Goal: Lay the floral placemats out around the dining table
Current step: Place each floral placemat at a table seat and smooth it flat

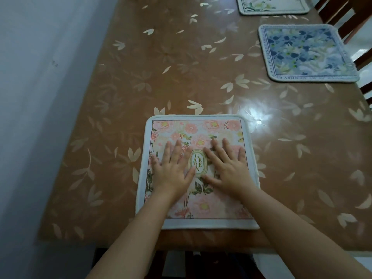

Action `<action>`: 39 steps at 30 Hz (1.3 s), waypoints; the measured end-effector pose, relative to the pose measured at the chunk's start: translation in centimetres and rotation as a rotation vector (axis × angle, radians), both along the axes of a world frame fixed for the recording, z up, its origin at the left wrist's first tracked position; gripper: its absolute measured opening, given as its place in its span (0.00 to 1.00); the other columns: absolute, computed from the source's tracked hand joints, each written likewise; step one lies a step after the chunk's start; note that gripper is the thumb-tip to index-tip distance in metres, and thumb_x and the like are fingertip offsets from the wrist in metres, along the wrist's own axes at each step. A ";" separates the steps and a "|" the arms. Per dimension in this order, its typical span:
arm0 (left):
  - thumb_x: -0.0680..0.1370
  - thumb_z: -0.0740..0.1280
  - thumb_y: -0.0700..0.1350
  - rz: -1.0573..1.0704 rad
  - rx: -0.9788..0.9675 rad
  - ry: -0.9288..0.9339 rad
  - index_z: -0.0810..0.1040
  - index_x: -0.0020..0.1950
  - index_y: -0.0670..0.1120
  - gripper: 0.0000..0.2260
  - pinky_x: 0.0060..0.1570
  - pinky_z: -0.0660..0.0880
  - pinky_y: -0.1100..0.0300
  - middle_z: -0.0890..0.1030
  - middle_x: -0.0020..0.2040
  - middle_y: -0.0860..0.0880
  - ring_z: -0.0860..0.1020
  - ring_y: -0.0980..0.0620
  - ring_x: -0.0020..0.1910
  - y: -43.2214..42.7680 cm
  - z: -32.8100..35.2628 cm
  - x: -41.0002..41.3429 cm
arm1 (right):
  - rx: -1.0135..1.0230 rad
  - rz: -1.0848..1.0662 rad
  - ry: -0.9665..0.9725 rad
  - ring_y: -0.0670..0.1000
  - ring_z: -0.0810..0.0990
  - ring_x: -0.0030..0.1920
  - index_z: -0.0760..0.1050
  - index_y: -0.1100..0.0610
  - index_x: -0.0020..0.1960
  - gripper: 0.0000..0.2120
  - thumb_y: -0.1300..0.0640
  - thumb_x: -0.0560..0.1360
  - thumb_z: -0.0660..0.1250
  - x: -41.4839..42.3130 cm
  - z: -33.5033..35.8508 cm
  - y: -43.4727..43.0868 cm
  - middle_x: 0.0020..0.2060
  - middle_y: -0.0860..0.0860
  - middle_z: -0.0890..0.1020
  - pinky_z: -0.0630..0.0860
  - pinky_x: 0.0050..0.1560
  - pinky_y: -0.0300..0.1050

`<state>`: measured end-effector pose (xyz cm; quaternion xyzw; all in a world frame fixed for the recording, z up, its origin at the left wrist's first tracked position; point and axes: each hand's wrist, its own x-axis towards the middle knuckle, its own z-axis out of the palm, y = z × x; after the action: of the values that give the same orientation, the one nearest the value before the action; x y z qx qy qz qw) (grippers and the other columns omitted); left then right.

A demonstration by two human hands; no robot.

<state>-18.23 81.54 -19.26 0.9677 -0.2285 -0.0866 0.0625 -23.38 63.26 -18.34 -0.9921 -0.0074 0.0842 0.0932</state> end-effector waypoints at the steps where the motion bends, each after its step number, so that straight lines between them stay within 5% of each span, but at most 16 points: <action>1: 0.75 0.38 0.63 0.006 -0.009 0.001 0.34 0.69 0.62 0.25 0.64 0.34 0.39 0.34 0.73 0.54 0.31 0.51 0.70 -0.3 0.0 0.9 | 0.005 -0.008 -0.008 0.53 0.33 0.72 0.35 0.40 0.70 0.37 0.27 0.67 0.41 1.1 0.0 -0.3 0.73 0.45 0.38 0.36 0.67 0.66; 9: 0.78 0.43 0.57 0.015 -0.029 -0.001 0.43 0.72 0.61 0.22 0.66 0.41 0.35 0.42 0.76 0.53 0.39 0.51 0.73 -1.7 0.0 8.1 | 0.051 -0.102 -0.059 0.51 0.37 0.73 0.43 0.44 0.72 0.34 0.33 0.72 0.49 7.7 -0.5 -2.5 0.75 0.47 0.43 0.36 0.68 0.65; 13: 0.78 0.43 0.58 0.021 -0.006 -0.025 0.40 0.71 0.59 0.23 0.68 0.42 0.37 0.44 0.76 0.52 0.41 0.51 0.73 -0.9 0.0 9.3 | 0.035 -0.196 -0.066 0.54 0.39 0.74 0.43 0.44 0.72 0.34 0.33 0.72 0.47 7.1 -0.4 -2.5 0.75 0.49 0.43 0.39 0.69 0.65; 22: 0.72 0.40 0.68 0.029 -0.019 -0.037 0.35 0.70 0.60 0.30 0.67 0.38 0.41 0.37 0.74 0.53 0.35 0.51 0.72 1.7 -0.2 2.6 | 0.023 -0.106 -0.009 0.52 0.31 0.72 0.32 0.40 0.69 0.35 0.28 0.68 0.38 -0.1 0.2 -2.2 0.73 0.48 0.36 0.32 0.70 0.55; 32: 0.70 0.39 0.69 0.020 0.028 0.015 0.29 0.68 0.59 0.32 0.67 0.36 0.42 0.31 0.72 0.52 0.31 0.51 0.71 3.8 0.4 -4.9 | -0.006 -0.100 0.044 0.54 0.31 0.72 0.31 0.39 0.69 0.36 0.28 0.67 0.39 -6.6 0.6 0.1 0.73 0.50 0.35 0.34 0.69 0.59; 39: 0.71 0.45 0.67 -0.004 -0.022 -0.004 0.40 0.72 0.57 0.32 0.67 0.39 0.42 0.41 0.74 0.51 0.39 0.48 0.73 4.6 0.7 -8.3 | -0.005 -0.065 0.022 0.58 0.34 0.72 0.36 0.41 0.71 0.38 0.27 0.67 0.43 -9.5 0.7 1.3 0.74 0.51 0.39 0.34 0.67 0.63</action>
<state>-26.52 86.12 -18.58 0.9666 -0.2314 -0.0825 0.0724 -32.85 64.52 -17.65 -0.9910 0.0260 0.0919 0.0936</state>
